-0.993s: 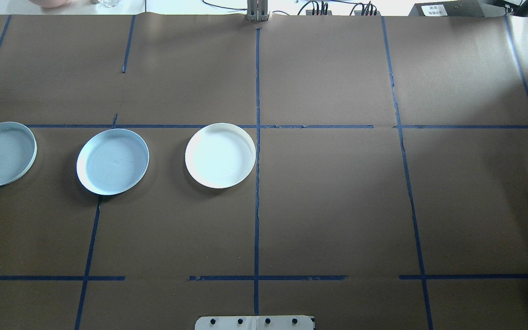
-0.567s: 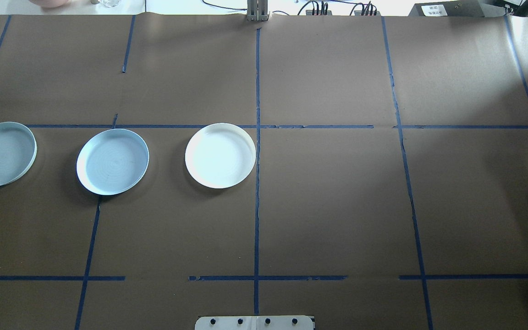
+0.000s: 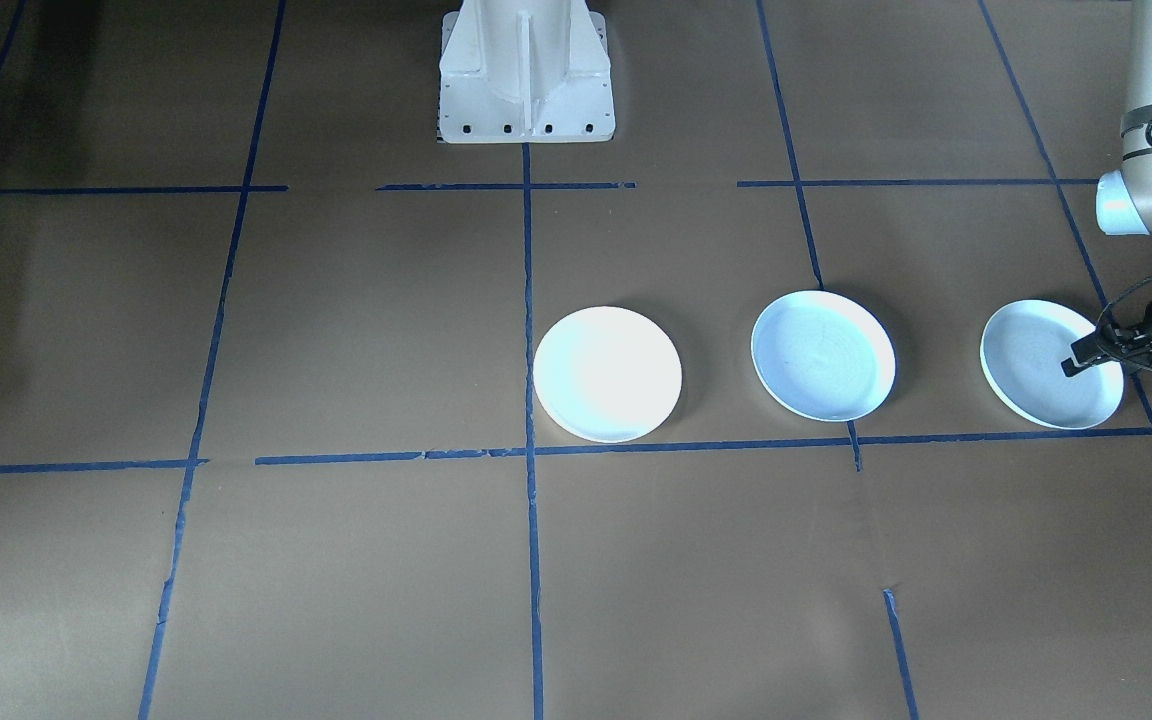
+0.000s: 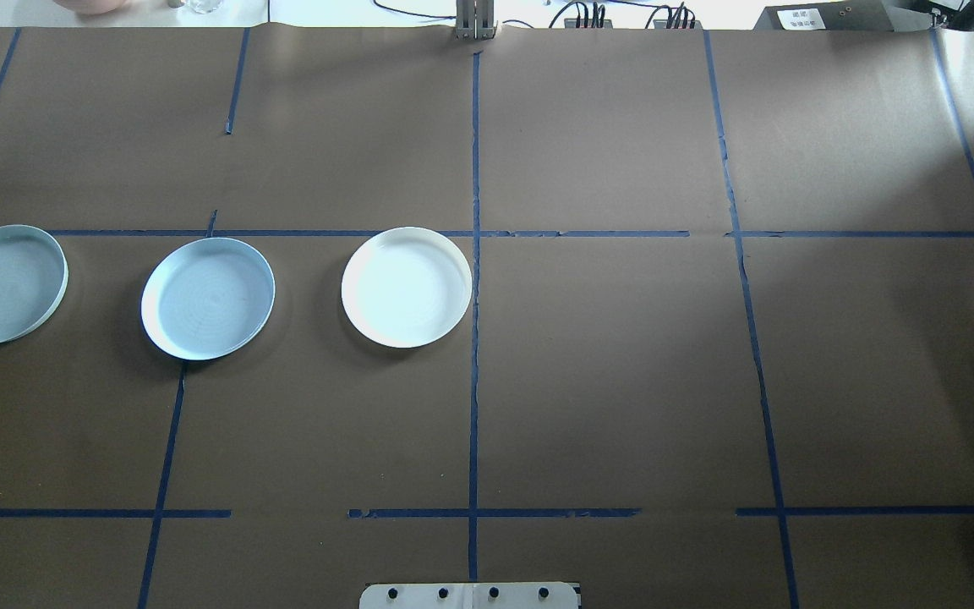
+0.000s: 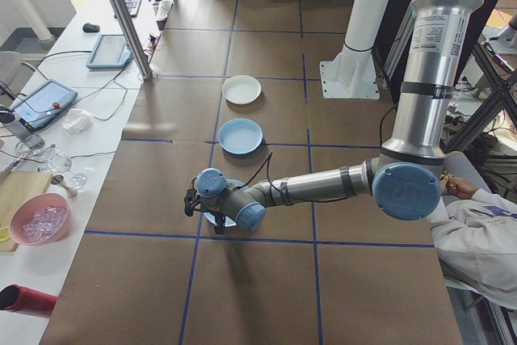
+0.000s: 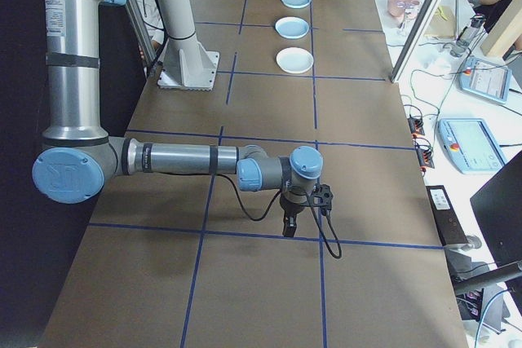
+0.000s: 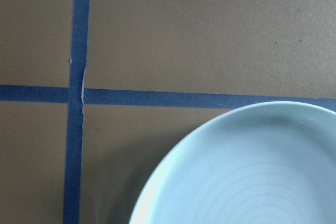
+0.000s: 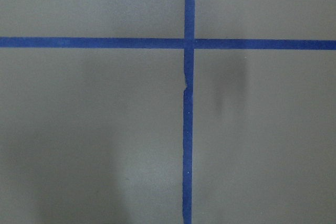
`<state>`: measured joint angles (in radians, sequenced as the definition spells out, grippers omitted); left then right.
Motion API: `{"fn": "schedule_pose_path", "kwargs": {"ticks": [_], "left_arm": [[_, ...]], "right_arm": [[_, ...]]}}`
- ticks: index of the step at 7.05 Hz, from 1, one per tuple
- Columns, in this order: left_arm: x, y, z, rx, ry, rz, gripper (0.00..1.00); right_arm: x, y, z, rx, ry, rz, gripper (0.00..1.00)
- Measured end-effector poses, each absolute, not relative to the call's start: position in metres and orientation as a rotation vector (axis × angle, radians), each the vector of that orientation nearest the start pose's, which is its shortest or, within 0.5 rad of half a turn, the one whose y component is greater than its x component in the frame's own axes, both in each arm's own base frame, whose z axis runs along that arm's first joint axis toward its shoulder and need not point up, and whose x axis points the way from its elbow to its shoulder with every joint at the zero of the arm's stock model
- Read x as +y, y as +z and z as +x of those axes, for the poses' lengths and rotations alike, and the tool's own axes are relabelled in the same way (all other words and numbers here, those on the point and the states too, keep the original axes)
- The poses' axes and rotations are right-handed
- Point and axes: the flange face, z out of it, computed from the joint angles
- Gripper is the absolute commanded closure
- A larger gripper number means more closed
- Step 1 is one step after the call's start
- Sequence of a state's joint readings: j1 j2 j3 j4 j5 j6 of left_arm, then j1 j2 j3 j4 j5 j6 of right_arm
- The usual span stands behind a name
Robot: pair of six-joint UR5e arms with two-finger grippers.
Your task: Stack plate in center
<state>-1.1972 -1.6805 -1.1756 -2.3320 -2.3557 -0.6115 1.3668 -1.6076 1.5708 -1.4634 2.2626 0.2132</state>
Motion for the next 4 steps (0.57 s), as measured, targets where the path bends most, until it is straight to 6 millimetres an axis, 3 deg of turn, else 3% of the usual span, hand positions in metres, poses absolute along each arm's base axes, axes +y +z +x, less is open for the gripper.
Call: {"fn": "schedule_pose_path", "kwargs": {"ticks": [2,3,4], "left_arm": [[-0.523,0.718,0.137,0.879,-0.027,0.038,0.06],[-0.515,0.726,0.133,0.872,-0.012,0.037,0.12],[-0.510,0.731,0.131,0.869,-0.003,0.037,0.29]], "right_arm": [[-0.485,0.671,-0.029,-0.691,-0.016,-0.077,0.00],[-0.485,0.671,-0.029,-0.691,-0.016,-0.077,0.00],[-0.485,0.671,-0.029,-0.690,-0.015,-0.077,0.00]]}}
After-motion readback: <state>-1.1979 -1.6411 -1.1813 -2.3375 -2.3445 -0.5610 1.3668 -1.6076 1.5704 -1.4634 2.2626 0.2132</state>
